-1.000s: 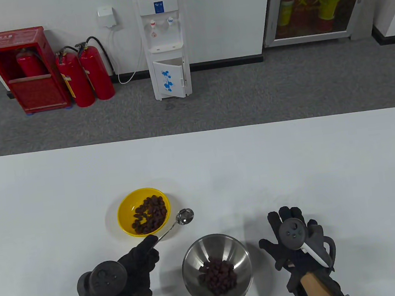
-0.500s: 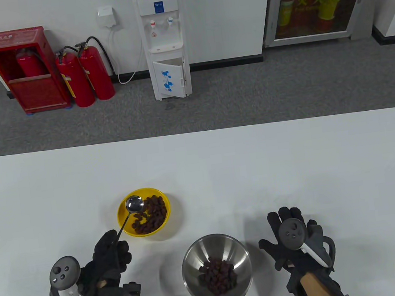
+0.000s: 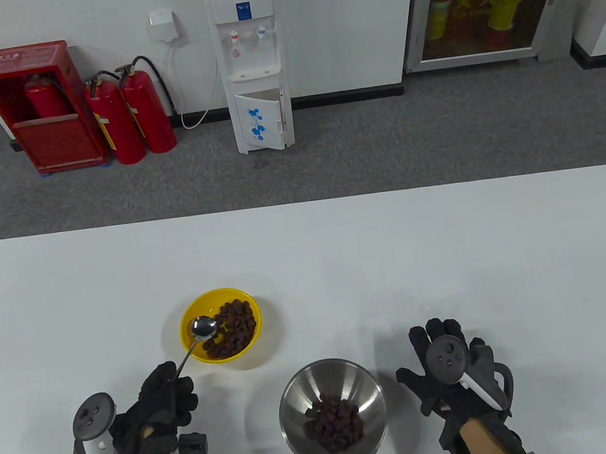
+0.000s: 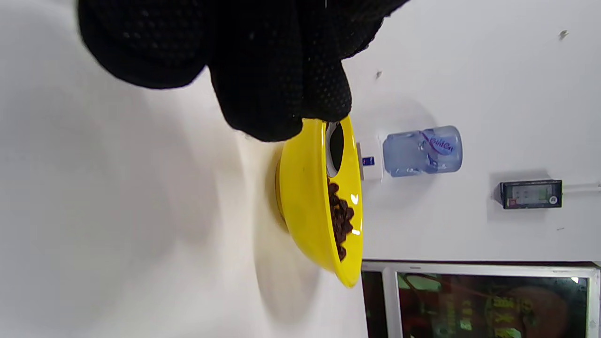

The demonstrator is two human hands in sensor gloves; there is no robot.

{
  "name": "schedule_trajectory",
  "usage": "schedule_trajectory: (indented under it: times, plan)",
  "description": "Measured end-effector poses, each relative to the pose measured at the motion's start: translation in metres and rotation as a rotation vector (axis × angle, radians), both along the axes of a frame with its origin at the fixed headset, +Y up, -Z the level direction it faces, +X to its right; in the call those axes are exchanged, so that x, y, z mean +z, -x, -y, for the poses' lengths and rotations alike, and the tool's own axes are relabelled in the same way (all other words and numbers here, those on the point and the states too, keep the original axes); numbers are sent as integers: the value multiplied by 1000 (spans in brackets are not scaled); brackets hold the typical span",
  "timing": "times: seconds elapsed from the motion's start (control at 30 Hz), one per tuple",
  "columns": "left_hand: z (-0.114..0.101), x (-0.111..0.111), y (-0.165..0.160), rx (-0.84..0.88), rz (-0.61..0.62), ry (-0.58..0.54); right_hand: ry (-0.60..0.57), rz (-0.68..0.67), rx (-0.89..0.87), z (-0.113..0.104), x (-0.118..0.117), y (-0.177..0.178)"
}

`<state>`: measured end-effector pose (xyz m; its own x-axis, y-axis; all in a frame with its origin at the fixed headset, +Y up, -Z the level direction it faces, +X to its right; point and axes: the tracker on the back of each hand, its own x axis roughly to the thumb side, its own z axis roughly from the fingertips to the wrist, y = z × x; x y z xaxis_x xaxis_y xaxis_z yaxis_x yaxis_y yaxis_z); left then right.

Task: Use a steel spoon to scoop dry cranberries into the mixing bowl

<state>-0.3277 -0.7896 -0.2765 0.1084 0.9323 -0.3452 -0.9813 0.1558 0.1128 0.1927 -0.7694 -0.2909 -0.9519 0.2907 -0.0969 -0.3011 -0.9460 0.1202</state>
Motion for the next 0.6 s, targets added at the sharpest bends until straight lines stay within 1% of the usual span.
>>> schedule_trajectory:
  times: [0.1, 0.27, 0.37, 0.47, 0.6]
  plan:
    - [4, -1, -2, 56, 14, 15, 3, 1, 4, 0, 0, 0]
    - [5, -2, 3, 40, 17, 5, 7, 1, 11, 0, 1, 1]
    - [6, -1, 6, 45, -5, 4, 8, 2, 14, 1, 1, 1]
    - [4, 0, 7, -1, -5, -5, 9, 3, 15, 1, 1, 1]
    - [-6, 0, 5, -171, 2, -54, 3, 2, 11, 1, 0, 1]
